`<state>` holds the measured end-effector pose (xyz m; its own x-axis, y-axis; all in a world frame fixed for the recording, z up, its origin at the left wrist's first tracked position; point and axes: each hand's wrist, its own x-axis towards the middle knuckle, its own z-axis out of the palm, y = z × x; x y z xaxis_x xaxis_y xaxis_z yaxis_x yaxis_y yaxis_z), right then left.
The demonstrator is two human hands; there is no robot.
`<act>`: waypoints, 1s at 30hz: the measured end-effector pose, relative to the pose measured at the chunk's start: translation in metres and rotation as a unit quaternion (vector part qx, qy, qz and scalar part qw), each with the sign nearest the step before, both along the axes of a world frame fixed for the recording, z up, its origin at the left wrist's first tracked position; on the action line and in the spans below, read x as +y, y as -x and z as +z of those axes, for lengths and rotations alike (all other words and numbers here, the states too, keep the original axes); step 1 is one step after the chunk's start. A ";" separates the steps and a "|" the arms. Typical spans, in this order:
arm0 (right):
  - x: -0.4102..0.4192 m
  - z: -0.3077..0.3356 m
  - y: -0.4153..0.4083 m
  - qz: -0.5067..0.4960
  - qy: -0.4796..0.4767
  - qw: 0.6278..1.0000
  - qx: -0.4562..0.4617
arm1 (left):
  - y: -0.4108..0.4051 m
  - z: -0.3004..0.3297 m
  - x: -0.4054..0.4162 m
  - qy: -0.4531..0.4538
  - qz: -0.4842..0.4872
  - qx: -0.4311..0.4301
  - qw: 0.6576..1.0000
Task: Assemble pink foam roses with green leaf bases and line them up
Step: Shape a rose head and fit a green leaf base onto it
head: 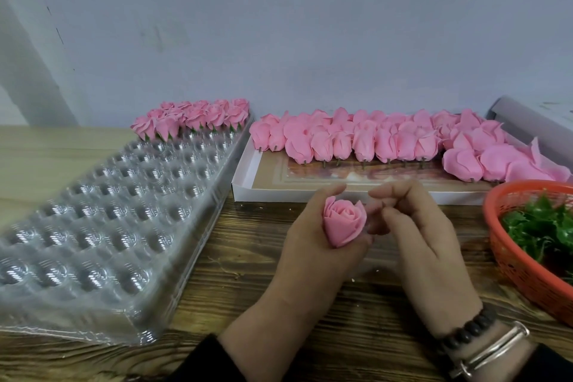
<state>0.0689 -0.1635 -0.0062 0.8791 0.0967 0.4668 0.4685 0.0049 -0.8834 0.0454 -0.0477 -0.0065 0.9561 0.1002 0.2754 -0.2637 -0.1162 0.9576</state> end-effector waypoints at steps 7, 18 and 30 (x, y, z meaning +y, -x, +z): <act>0.003 0.000 0.002 0.043 0.010 0.999 0.014 | -0.001 -0.001 -0.001 0.018 0.009 0.000 1.000; -0.001 0.006 0.000 0.060 0.046 0.996 0.046 | 0.000 -0.001 0.004 0.017 -0.059 0.028 0.998; 0.002 0.002 0.000 0.039 -0.013 0.998 0.042 | 0.000 -0.001 0.003 0.092 -0.167 0.050 0.981</act>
<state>0.0690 -0.1618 -0.0040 0.9053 0.1553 0.3954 0.3904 0.0630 -0.9185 0.0453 -0.0451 -0.0076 0.9653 -0.1831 0.1859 -0.1623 0.1367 0.9772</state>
